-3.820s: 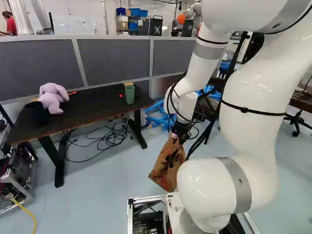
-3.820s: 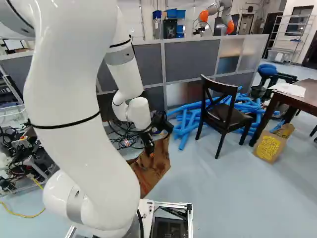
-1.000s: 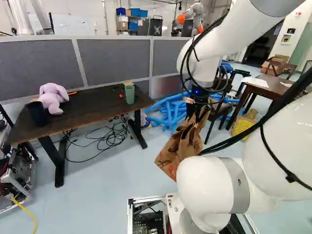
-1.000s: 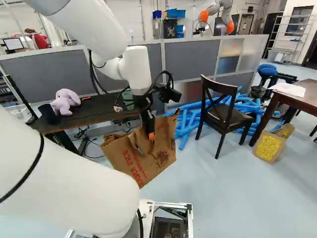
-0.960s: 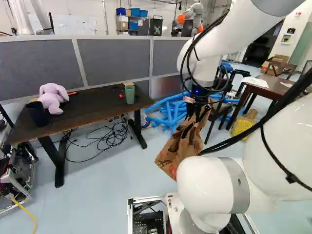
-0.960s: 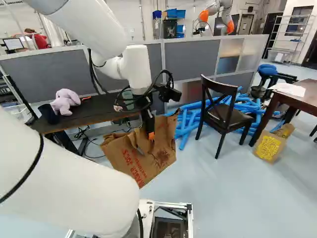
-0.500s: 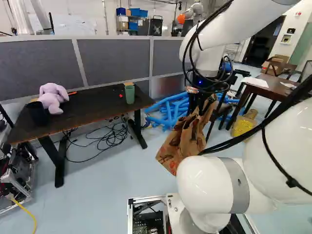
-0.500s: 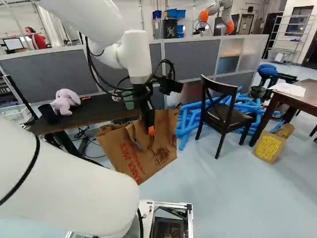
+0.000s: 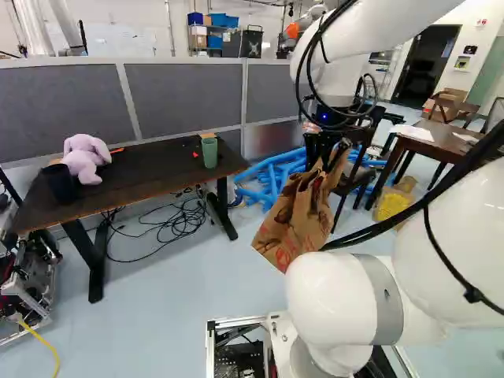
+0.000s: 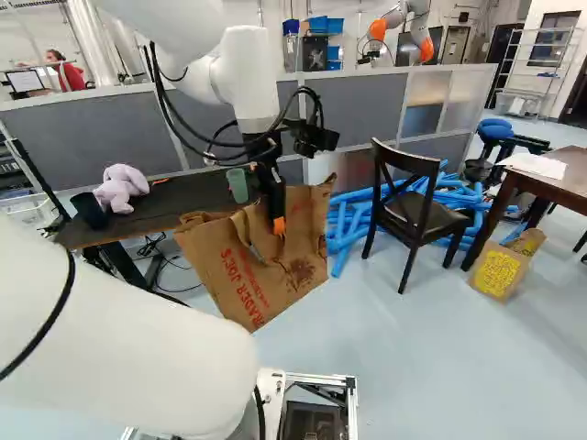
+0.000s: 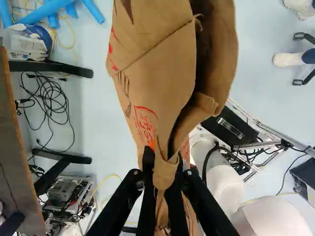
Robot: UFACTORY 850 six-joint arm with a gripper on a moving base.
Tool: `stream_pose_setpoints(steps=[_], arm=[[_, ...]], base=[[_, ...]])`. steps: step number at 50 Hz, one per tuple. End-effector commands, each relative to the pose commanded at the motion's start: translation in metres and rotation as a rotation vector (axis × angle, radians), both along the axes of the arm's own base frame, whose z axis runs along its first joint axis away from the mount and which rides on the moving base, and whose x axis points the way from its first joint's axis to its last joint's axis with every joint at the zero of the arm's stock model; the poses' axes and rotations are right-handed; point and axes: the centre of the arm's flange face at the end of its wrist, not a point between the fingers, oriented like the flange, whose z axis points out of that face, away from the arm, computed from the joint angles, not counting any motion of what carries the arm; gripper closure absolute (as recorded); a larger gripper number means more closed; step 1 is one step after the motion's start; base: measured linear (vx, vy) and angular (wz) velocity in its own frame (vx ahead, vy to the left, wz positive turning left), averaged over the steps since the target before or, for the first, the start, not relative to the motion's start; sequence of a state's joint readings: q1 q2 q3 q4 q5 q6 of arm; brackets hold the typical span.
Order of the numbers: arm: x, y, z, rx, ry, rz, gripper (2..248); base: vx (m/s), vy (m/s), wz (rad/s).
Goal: Pick up the bag on the ground and place it on the table
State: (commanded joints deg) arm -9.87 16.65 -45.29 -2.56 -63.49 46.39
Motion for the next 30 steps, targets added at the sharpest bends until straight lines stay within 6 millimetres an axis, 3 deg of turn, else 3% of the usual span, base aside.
stream_pose_setpoints(steps=[30], arm=[[0.0025,0.0001,0.0011,0.0,-0.001,0.001,225]], base=[[-0.01,0.008,0.019]])
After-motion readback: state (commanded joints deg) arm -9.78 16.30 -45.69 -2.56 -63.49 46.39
